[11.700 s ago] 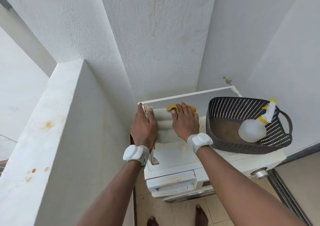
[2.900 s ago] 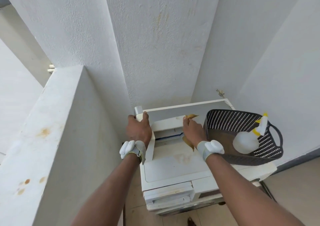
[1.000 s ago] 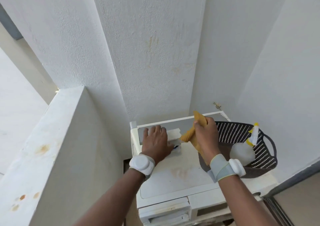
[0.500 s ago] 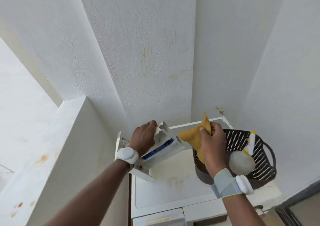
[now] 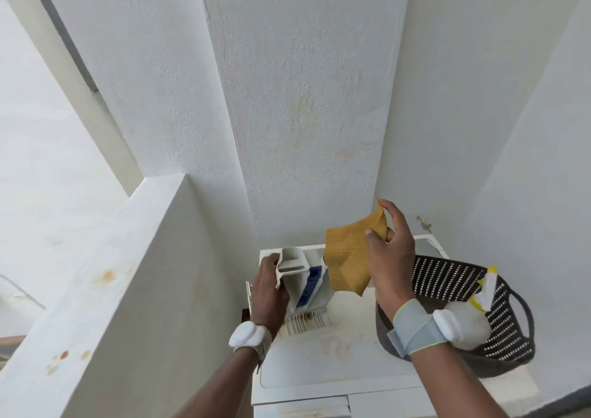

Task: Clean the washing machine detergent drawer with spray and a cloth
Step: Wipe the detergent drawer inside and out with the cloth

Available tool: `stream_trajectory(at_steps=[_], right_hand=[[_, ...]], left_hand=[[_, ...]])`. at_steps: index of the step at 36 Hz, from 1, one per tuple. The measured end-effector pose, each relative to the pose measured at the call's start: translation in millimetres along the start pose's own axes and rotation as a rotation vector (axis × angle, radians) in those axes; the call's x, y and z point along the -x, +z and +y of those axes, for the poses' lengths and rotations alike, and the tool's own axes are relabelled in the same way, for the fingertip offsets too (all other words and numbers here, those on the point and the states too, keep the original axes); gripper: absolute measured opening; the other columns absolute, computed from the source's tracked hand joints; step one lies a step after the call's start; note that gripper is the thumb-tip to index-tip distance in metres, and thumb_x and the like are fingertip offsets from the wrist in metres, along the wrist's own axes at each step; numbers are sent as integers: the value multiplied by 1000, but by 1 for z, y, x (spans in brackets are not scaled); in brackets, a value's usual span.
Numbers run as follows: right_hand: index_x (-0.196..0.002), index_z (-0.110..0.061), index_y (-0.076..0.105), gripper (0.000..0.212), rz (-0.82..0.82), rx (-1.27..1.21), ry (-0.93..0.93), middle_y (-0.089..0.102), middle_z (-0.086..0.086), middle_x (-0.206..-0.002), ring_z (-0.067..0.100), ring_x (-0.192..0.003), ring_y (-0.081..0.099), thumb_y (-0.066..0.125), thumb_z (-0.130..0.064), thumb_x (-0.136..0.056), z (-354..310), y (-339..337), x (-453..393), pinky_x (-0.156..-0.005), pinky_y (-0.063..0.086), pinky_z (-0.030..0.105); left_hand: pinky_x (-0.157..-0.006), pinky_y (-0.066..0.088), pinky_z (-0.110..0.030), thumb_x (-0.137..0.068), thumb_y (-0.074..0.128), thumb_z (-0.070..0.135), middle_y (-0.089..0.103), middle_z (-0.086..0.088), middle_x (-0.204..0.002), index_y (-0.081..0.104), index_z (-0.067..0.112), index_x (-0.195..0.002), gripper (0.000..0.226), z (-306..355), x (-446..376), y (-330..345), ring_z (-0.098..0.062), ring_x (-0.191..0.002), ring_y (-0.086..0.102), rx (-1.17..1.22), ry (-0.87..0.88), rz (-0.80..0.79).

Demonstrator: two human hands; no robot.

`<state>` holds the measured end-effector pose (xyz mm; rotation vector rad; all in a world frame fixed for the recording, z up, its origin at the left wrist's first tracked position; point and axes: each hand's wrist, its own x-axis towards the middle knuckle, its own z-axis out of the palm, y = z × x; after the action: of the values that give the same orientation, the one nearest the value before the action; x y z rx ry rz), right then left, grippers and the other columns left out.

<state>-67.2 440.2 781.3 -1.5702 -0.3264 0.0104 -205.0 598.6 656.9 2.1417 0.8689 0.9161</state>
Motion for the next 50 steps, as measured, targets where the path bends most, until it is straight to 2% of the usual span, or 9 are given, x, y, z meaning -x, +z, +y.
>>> stream_trajectory(at_steps=[4,8,13,19,26,31,40,45,50], right_hand=[[-121,-40,69,48,-108,83,-25,69,-17,-112,0,-102,63,60,-1,-94,2,17,14,-98,53,30],[-121,-34,70,42,-315,220,-94,65,-28,-109,-22,-100,57,66,-3,-93,3,41,33,-90,43,5],[-139,-33,58,53,-506,488,-204,66,4,-118,21,-108,61,66,-6,-95,10,59,59,-94,52,30],[-147,-35,42,62,-546,906,-361,55,11,-120,35,-98,61,67,-20,-93,26,69,87,-84,56,41],[-132,-21,55,59,-545,1046,-576,60,12,-103,31,-88,58,77,-8,-79,25,75,90,-76,48,35],[-142,-16,49,70,-556,1093,-742,64,13,-119,31,-117,58,73,-3,-77,39,46,99,-104,42,50],[-143,-2,45,65,-553,1239,-636,63,19,-135,33,-138,49,67,-7,-81,29,99,94,-114,32,58],[-144,-10,47,59,-560,1180,-698,59,16,-141,29,-139,48,50,-5,-85,36,51,110,-119,29,56],[-141,-9,47,62,-510,1268,-606,58,19,-143,31,-142,47,67,-7,-82,26,70,104,-117,25,62]], left_hand=[[-98,48,-32,-92,52,-13,63,0,-127,54,16,-135,53,-17,7,-1,-25,-117,62,101,-39,30],[-99,51,-36,-98,57,-5,66,3,-127,55,24,-136,48,-35,22,-12,-19,-117,64,178,-27,16],[-94,54,-33,-100,68,21,68,11,-127,52,43,-134,44,-32,29,-29,-11,-118,65,236,9,-67],[-84,48,-12,-90,57,2,71,11,-110,52,34,-125,48,-9,15,-41,-4,-99,67,283,5,-90],[-76,44,-7,-73,45,-11,69,7,-106,51,30,-128,69,-18,13,-34,-11,-89,62,212,-68,-88],[-81,50,-18,-74,45,-12,68,6,-106,53,26,-126,65,-22,18,-32,-14,-92,64,237,-28,-76],[-88,58,-40,-71,49,-18,71,12,-109,56,27,-119,66,-22,8,-30,-15,-101,69,277,-46,-77],[-84,57,-38,-70,43,-5,68,7,-105,54,26,-120,60,-20,14,-30,-18,-94,65,277,-26,-71],[-80,56,-35,-75,43,5,71,0,-105,54,20,-123,51,-20,5,-36,-25,-92,67,217,-39,-88]])
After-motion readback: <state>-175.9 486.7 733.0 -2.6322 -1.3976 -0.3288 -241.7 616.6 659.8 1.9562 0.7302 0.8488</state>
